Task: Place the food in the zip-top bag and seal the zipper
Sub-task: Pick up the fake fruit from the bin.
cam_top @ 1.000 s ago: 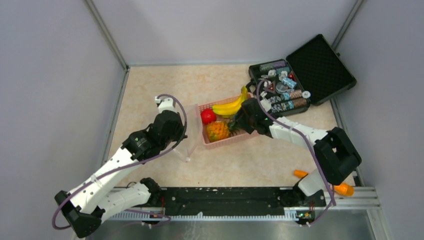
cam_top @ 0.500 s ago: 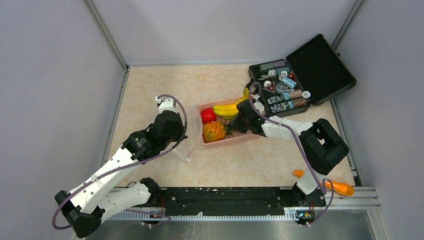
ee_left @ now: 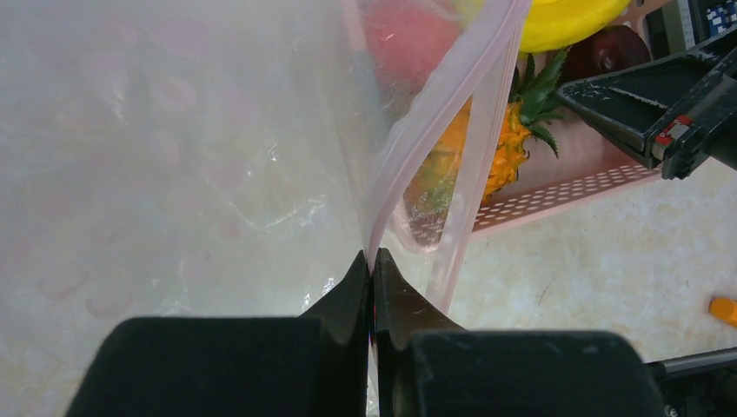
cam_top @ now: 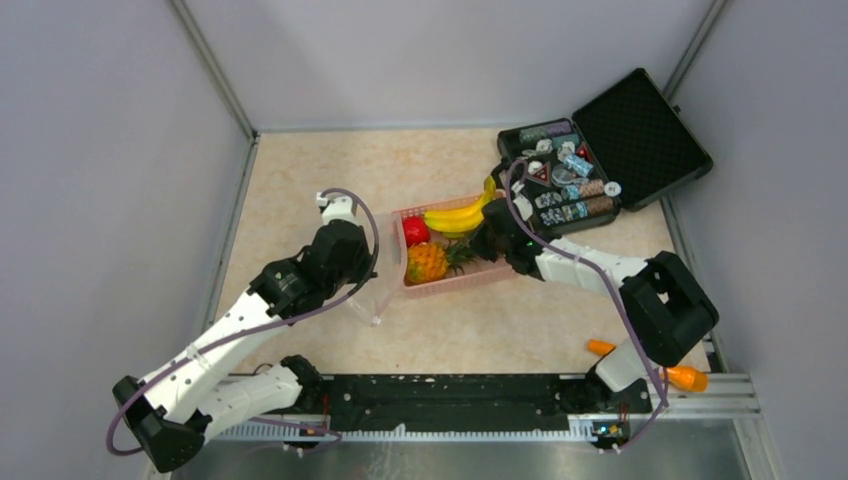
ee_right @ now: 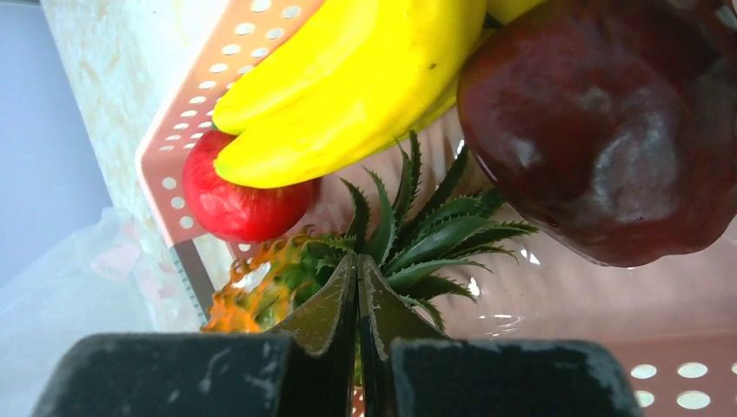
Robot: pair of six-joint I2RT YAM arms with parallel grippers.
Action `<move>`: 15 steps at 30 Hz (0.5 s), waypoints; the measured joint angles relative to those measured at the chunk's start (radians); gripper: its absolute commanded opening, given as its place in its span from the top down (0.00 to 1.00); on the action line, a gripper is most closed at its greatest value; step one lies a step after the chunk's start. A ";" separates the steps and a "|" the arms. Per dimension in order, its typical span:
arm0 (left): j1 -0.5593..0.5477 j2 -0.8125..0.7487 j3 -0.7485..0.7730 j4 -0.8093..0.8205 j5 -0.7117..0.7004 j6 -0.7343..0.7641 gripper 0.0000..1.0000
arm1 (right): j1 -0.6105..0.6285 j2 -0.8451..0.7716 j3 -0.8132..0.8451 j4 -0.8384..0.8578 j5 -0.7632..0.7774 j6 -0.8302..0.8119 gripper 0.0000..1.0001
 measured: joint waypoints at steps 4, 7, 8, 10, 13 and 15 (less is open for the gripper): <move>0.000 0.000 0.000 0.005 0.000 0.001 1.00 | 0.000 -0.031 -0.003 -0.005 0.010 -0.029 0.80; 0.000 0.000 0.000 0.006 0.001 0.001 1.00 | 0.000 -0.045 -0.002 -0.036 0.017 -0.050 0.76; 0.000 0.000 0.000 0.006 0.001 0.001 1.00 | 0.000 -0.046 -0.001 -0.044 0.013 -0.062 0.71; 0.000 0.000 0.000 0.006 0.001 0.001 1.00 | 0.000 -0.046 0.000 -0.046 -0.008 -0.086 0.53; 0.000 0.000 -0.001 0.006 0.001 0.001 1.00 | 0.000 -0.045 0.000 -0.044 -0.047 -0.103 0.50; 0.000 -0.003 -0.002 0.006 0.000 0.001 1.00 | 0.000 -0.044 -0.001 -0.025 -0.072 -0.101 0.50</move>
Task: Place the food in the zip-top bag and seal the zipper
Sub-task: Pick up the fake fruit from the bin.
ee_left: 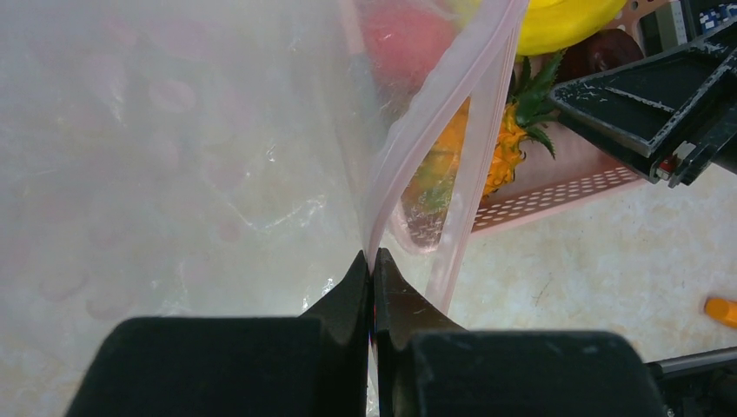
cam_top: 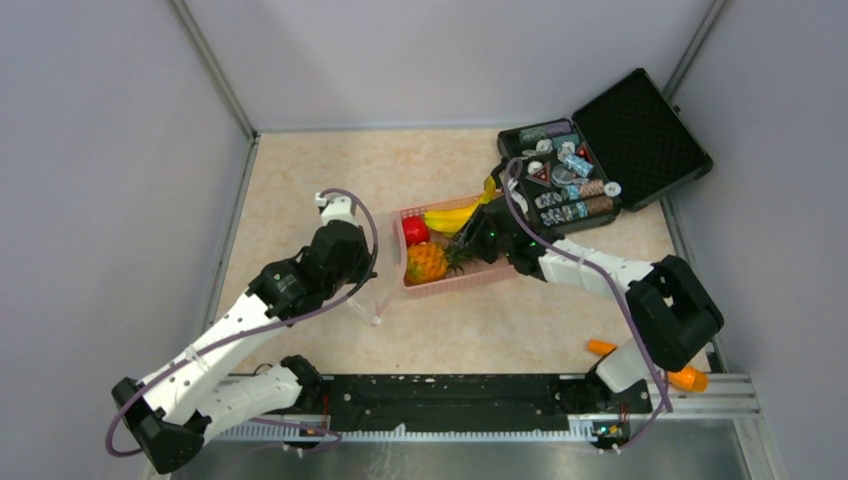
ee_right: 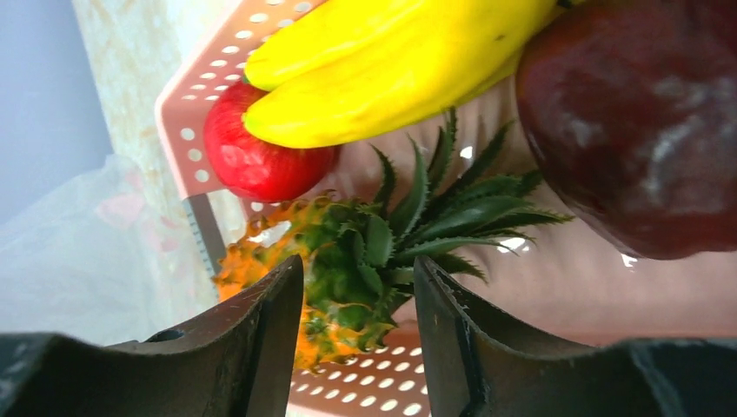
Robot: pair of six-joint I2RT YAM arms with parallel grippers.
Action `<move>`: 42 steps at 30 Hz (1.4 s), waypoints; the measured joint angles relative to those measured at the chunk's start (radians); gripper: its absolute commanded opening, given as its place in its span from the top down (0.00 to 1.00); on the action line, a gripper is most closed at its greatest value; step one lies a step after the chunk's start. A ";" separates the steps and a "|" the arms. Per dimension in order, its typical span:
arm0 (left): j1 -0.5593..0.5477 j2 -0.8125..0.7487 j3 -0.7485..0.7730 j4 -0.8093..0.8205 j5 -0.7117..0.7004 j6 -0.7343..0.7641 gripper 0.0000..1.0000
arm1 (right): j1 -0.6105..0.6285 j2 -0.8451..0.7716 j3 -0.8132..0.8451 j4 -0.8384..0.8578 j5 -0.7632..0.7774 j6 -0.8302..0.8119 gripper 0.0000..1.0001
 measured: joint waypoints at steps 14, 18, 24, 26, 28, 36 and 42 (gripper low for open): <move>0.000 -0.045 -0.009 -0.001 -0.008 -0.001 1.00 | -0.003 0.124 0.016 0.102 -0.018 0.046 0.59; 0.000 -0.049 -0.014 0.000 -0.010 -0.001 1.00 | -0.003 0.124 -0.004 0.165 -0.018 0.058 0.61; 0.000 -0.038 -0.016 0.000 -0.005 0.000 1.00 | -0.003 0.156 -0.005 0.198 -0.017 0.077 0.71; 0.000 -0.038 -0.016 0.000 -0.006 0.000 1.00 | -0.003 0.167 -0.006 0.213 -0.016 0.083 0.74; 0.000 -0.039 -0.016 0.000 -0.007 0.000 1.00 | -0.003 0.168 -0.010 0.231 -0.016 0.084 0.82; 0.000 -0.040 -0.016 0.000 -0.006 0.000 1.00 | -0.003 0.146 -0.030 0.248 0.012 0.072 1.00; 0.000 -0.028 -0.016 0.003 -0.004 0.000 1.00 | 0.000 0.053 -0.076 0.256 0.041 0.039 1.00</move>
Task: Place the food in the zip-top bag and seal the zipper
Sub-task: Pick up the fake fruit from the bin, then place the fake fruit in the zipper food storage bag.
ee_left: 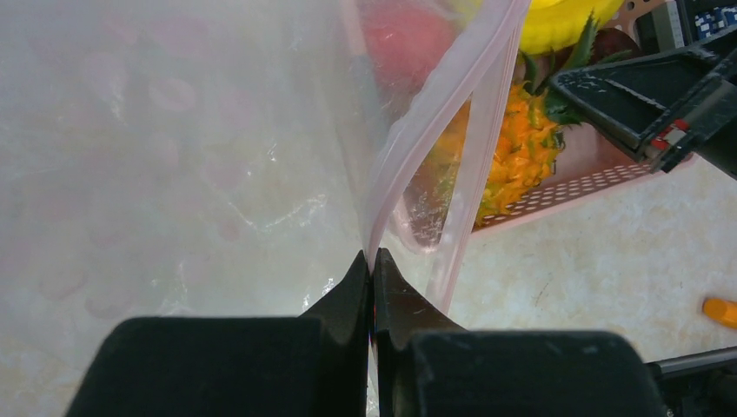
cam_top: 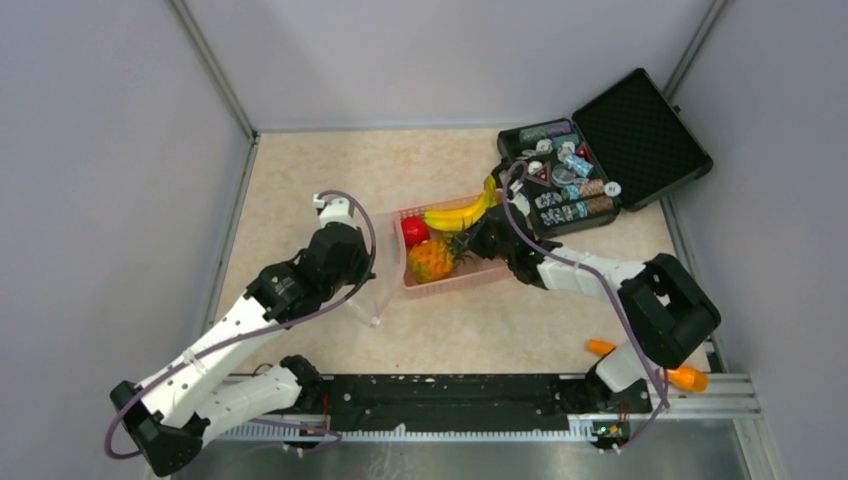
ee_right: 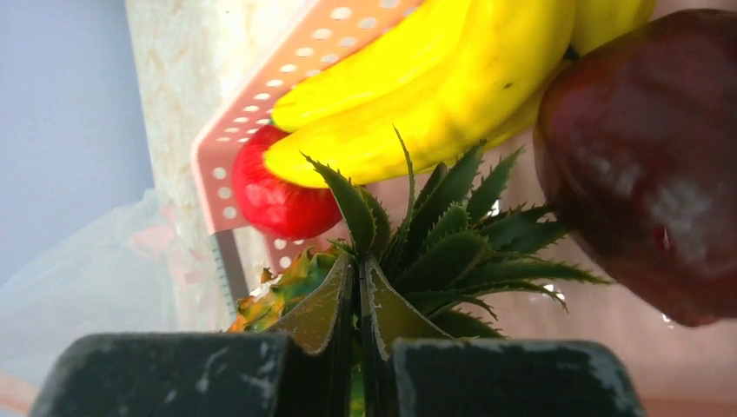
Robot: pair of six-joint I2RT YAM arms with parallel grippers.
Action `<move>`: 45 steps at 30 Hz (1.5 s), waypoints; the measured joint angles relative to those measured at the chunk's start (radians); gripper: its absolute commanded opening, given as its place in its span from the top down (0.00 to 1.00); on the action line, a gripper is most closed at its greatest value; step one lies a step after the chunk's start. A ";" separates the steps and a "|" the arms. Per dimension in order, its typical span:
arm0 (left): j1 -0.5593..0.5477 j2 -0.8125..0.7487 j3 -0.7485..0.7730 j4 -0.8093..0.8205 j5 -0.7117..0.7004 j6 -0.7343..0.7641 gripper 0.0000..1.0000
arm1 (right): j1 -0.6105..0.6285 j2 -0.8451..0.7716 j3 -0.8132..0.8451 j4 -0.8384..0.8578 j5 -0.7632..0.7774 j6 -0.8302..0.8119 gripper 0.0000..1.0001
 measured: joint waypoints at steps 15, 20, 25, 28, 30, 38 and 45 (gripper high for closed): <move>0.000 0.075 0.004 0.043 0.050 -0.022 1.00 | 0.063 -0.348 -0.053 0.032 0.213 -0.148 1.00; 0.000 0.095 0.004 0.054 0.080 -0.035 1.00 | 0.083 -0.399 -0.053 0.012 0.248 -0.170 1.00; 0.000 0.102 0.005 0.066 0.100 -0.042 1.00 | 0.097 -0.442 -0.053 -0.041 0.278 -0.167 1.00; 0.000 0.108 0.006 0.068 0.108 -0.045 1.00 | 0.116 -0.475 -0.053 -0.046 0.285 -0.166 1.00; 0.000 0.116 0.008 0.071 0.113 -0.045 1.00 | 0.138 -0.493 -0.053 -0.045 0.294 -0.166 1.00; 0.000 0.130 0.038 0.081 0.143 -0.052 1.00 | 0.240 -0.494 -0.044 0.005 0.320 -0.167 1.00; 0.000 0.139 0.038 0.087 0.168 -0.071 1.00 | 0.262 -0.463 -0.025 0.048 0.325 -0.151 1.00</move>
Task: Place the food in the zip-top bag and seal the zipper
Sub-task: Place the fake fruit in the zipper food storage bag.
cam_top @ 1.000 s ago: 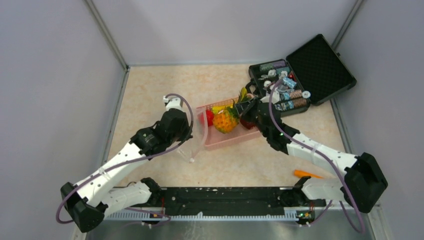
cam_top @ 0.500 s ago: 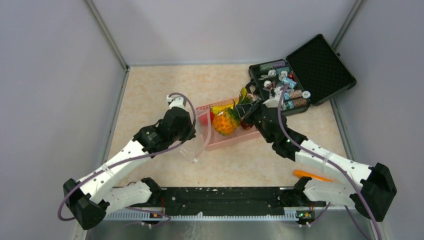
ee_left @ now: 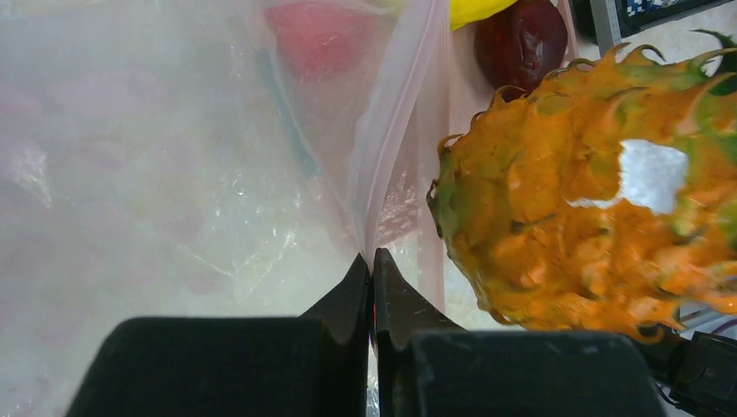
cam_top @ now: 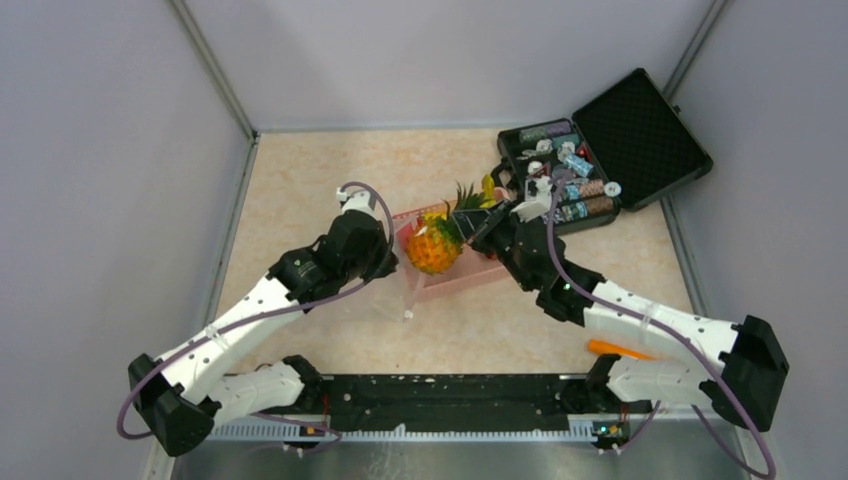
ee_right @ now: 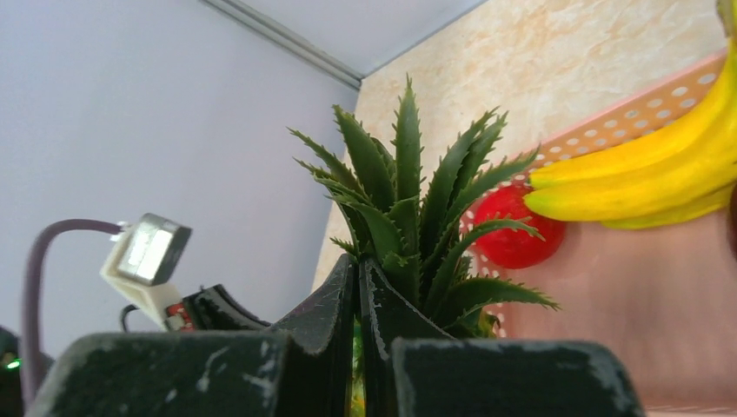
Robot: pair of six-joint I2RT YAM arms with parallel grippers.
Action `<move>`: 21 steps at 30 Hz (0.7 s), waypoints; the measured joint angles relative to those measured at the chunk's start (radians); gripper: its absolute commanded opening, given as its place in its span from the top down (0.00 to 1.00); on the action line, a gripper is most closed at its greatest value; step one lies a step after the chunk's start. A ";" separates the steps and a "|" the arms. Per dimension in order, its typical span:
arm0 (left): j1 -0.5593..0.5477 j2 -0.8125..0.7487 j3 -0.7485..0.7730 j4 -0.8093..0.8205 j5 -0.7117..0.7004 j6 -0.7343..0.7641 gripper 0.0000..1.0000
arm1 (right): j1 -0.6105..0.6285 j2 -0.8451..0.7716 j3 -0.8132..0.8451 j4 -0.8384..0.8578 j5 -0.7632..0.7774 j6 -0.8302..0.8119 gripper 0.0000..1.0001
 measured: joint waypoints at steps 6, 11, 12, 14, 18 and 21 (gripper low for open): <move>0.000 0.011 0.002 -0.003 -0.001 -0.004 1.00 | 0.041 -0.055 0.004 0.015 0.008 0.020 1.00; 0.000 0.010 0.002 0.005 0.009 -0.019 1.00 | 0.045 -0.071 0.003 0.050 0.030 0.036 1.00; 0.000 0.010 0.002 0.011 0.017 -0.023 1.00 | 0.045 -0.066 -0.004 0.066 0.029 0.045 1.00; 0.000 0.008 0.002 0.021 0.039 -0.032 1.00 | 0.045 -0.041 -0.009 0.090 0.026 0.062 1.00; 0.002 -0.017 -0.002 0.027 0.068 -0.055 1.00 | 0.045 0.032 -0.006 0.126 0.031 0.085 1.00; 0.002 -0.066 -0.018 0.037 0.062 -0.071 1.00 | 0.047 0.048 -0.010 0.111 0.054 0.100 1.00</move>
